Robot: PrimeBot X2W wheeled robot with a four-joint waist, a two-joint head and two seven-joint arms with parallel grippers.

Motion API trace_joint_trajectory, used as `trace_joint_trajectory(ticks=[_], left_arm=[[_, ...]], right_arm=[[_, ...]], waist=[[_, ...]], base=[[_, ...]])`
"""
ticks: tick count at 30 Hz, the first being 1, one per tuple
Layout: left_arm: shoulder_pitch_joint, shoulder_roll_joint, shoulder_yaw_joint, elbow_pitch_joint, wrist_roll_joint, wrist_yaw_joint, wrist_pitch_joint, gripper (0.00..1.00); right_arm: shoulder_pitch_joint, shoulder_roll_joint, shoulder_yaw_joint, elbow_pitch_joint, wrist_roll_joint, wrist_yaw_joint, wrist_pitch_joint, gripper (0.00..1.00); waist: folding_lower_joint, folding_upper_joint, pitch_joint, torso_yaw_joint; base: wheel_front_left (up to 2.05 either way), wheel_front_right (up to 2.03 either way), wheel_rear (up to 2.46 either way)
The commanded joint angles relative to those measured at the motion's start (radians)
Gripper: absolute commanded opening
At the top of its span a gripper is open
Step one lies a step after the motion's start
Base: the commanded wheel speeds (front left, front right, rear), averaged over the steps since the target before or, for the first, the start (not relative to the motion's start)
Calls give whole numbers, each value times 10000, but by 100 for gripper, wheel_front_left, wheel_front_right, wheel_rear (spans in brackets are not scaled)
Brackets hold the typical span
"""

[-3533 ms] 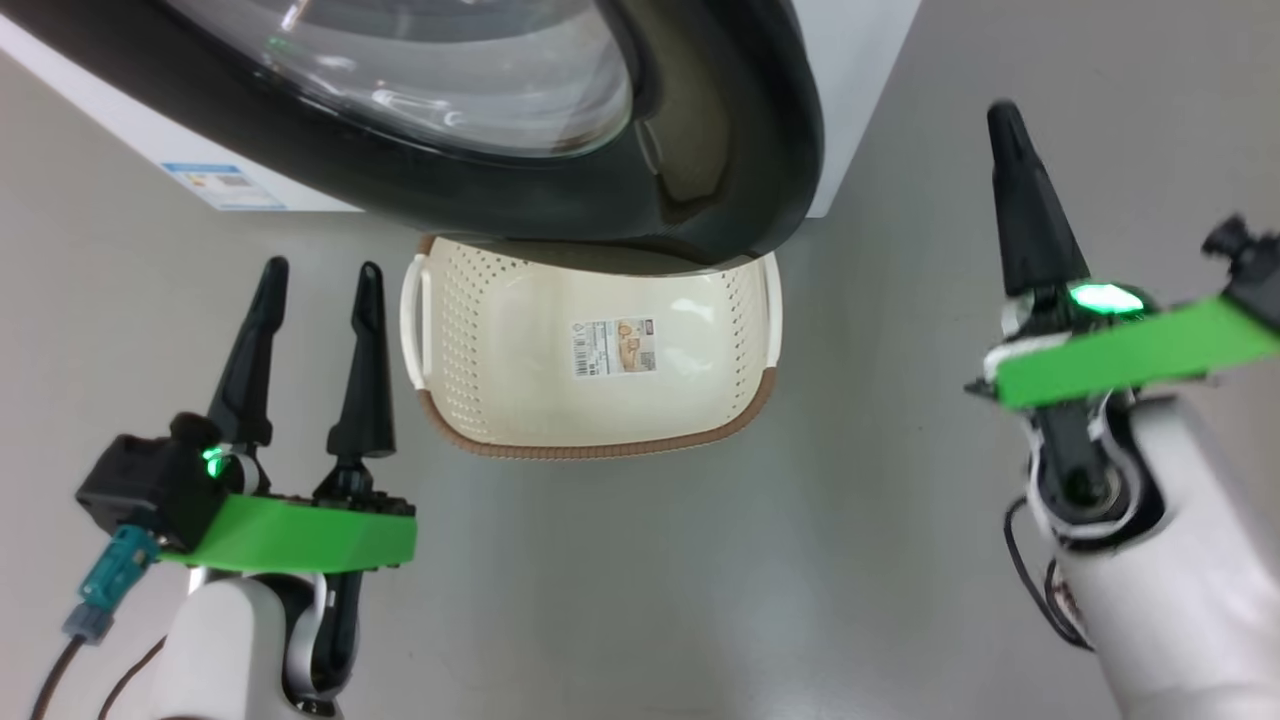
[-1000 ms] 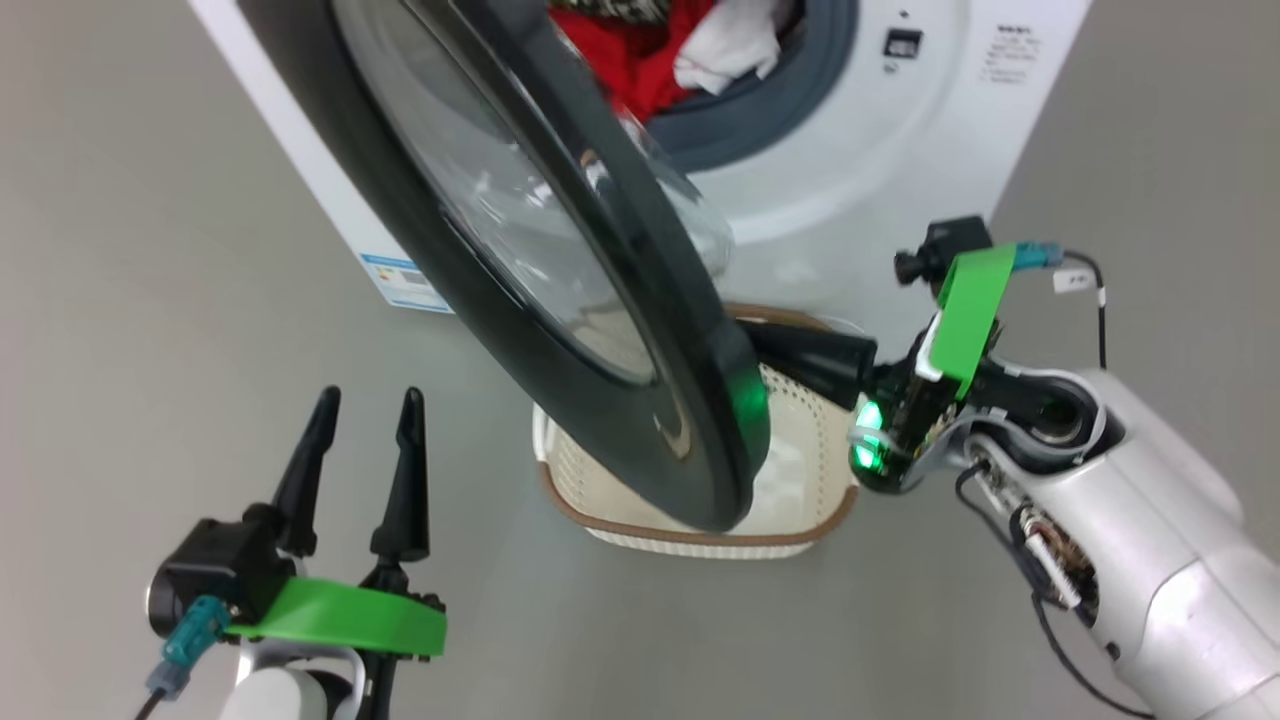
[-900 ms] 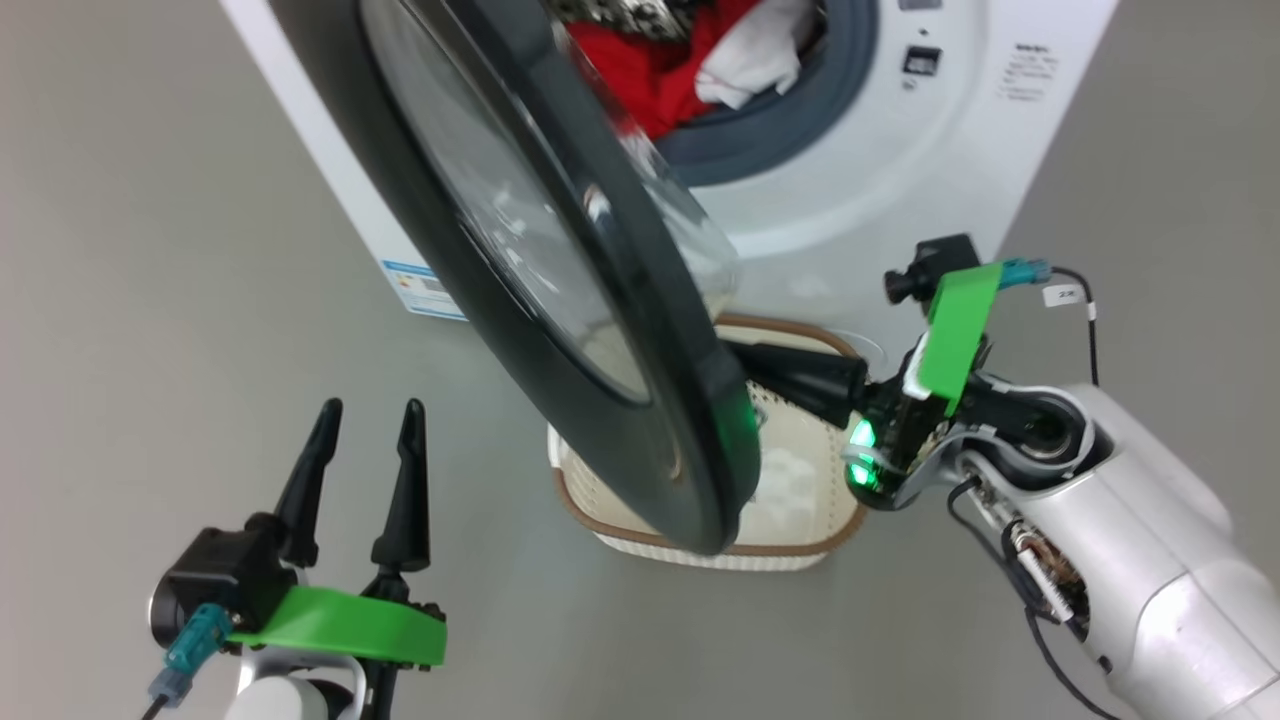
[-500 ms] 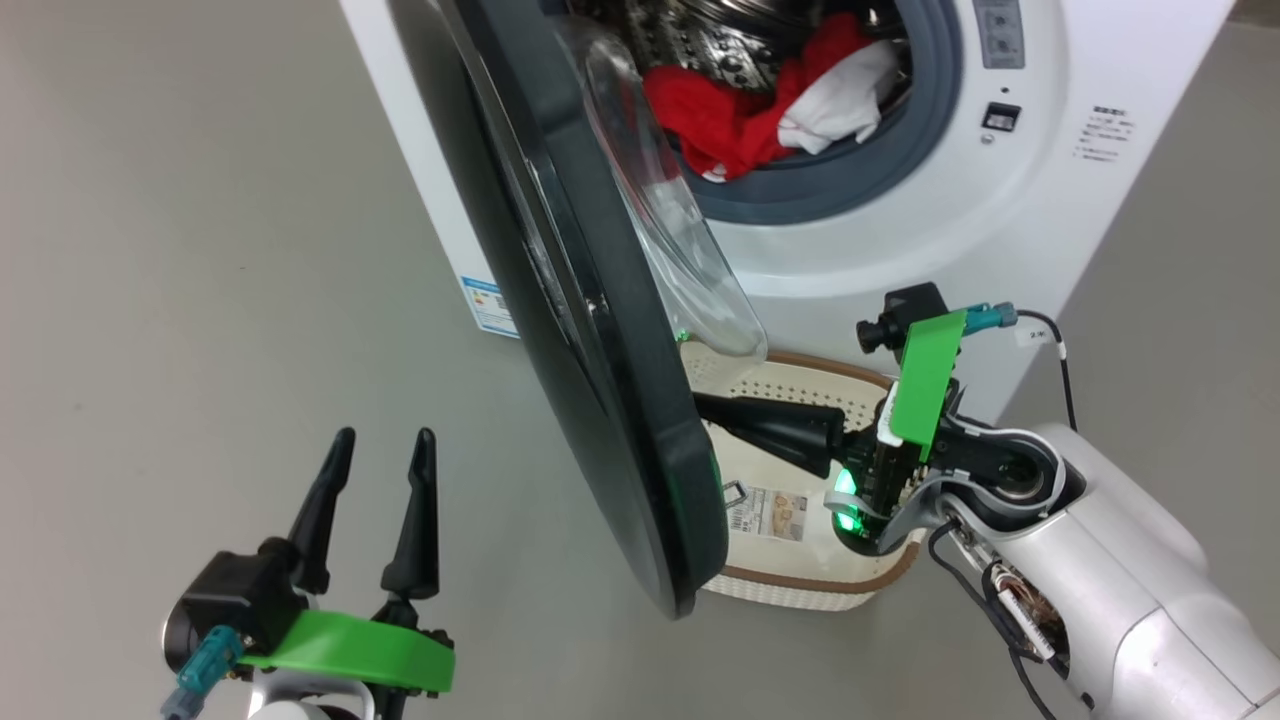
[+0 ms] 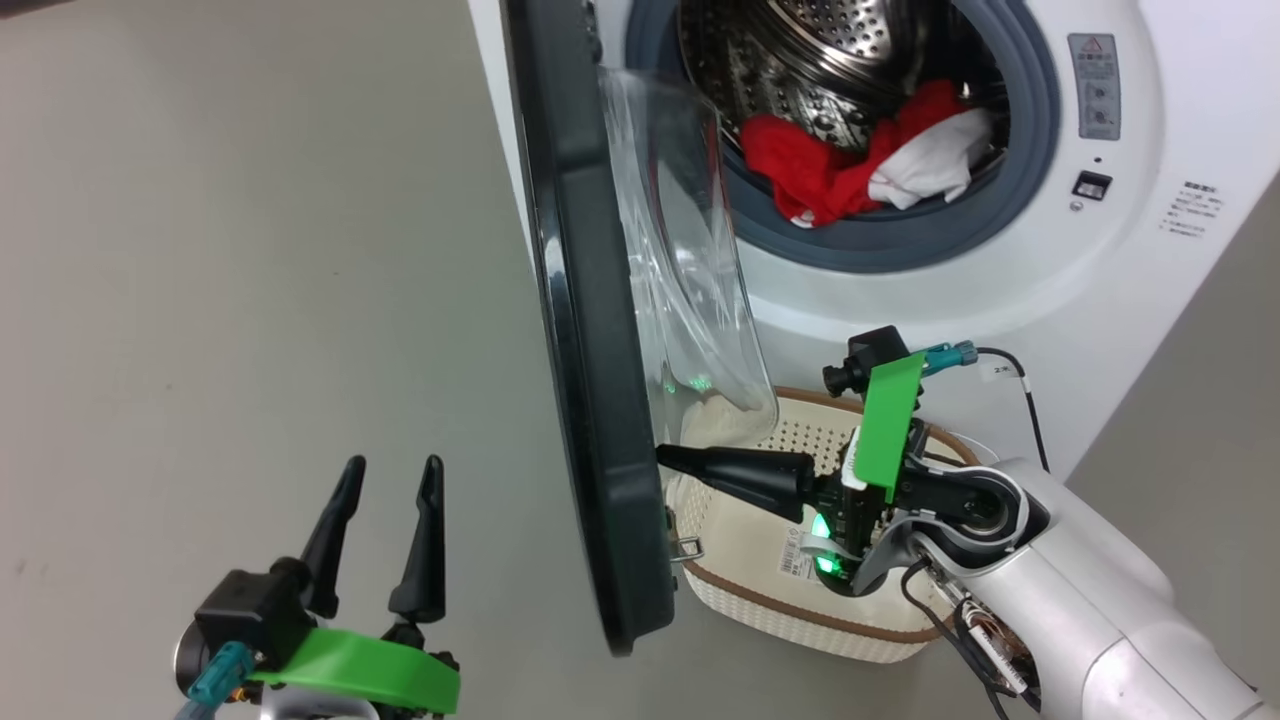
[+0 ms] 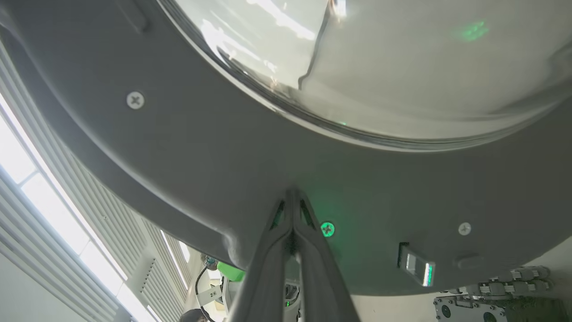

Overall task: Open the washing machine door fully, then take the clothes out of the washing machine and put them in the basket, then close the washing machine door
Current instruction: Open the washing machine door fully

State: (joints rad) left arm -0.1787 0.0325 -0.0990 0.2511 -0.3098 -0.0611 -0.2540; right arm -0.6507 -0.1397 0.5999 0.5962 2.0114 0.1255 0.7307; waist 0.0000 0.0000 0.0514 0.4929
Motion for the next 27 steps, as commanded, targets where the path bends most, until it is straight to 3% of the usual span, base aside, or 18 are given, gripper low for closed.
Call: trace_joint_trajectory(ticks=[1, 27], left_arm=[[-32, 177, 318, -202, -12, 10, -78, 100], [226, 177, 442, -417, -263, 154, -78, 100]], right_arm=[[98, 316, 113, -226, -49, 52, 37, 0], [-459, 848, 159, 314, -508, 52, 462, 0]], waist=[[0, 0, -99, 128], [0, 0, 217, 349]], base=[[0, 0, 0], [0, 0, 0]])
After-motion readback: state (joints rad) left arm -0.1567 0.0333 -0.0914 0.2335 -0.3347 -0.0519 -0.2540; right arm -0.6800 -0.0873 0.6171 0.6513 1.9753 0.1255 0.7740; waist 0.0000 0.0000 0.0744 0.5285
